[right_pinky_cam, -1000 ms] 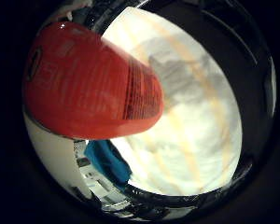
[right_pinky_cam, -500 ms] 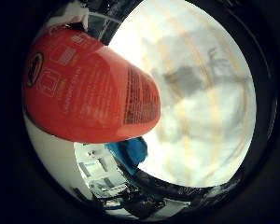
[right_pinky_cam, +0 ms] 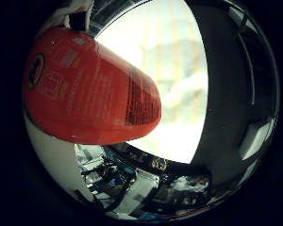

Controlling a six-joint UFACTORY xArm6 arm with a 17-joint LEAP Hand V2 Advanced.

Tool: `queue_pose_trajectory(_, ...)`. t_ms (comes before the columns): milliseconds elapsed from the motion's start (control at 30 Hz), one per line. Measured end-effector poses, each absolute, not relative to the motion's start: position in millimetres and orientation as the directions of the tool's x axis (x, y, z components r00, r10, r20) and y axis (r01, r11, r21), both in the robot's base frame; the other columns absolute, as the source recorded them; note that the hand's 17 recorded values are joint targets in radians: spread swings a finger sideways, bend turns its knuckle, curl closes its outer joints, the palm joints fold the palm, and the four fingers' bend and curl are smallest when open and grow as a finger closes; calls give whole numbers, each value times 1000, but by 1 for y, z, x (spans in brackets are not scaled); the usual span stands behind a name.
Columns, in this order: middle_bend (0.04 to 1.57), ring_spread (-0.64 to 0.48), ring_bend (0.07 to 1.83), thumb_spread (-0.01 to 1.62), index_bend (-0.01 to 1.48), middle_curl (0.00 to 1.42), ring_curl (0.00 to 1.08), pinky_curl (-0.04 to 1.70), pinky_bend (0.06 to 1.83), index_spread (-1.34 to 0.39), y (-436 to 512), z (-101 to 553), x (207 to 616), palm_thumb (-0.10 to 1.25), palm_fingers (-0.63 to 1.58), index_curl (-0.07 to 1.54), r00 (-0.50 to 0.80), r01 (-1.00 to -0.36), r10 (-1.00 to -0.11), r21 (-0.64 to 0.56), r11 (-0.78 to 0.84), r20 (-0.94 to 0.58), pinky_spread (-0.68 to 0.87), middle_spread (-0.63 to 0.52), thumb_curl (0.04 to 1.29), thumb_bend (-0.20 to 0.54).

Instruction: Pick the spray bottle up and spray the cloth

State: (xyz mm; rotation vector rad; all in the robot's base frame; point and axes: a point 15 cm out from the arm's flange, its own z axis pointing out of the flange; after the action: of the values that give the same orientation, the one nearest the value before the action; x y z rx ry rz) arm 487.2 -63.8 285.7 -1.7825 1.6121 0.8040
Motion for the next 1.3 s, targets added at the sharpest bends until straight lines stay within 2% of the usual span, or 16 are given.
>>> queue_pose_trajectory(267, 1364, -152, 1471, 908, 1188, 585, 577, 1230, 1052, -175, -28, 304, 465, 1037, 1195, 691, 137, -962, -709, 78, -262, -692, -163, -69, 812, -14)
queue_pose_trajectory(500, 1367, -152, 1470, 904, 1186, 584, 574, 1275, 1025, -176, 18, 303, 437, 1032, 1199, 689, 200, -886, -765, 221, -409, -612, -170, -69, 818, -15)
queue_pose_trajectory(867, 1365, -152, 1469, 901, 1184, 584, 572, 1310, 1005, -177, 69, 307, 429, 1025, 1202, 689, 343, -806, -861, 353, -475, -374, -179, -69, 829, -14)
queue_pose_trajectory(1167, 1362, -152, 1467, 909, 1181, 584, 571, 1315, 1000, -177, 117, 305, 416, 1012, 1205, 688, 489, -745, -863, 455, -489, -126, -183, -69, 828, -15)
queue_pose_trajectory(1300, 1361, -152, 1466, 913, 1181, 584, 571, 1311, 1001, -177, 141, 300, 405, 1006, 1205, 689, 530, -718, -844, 490, -495, -75, -184, -69, 828, -17)
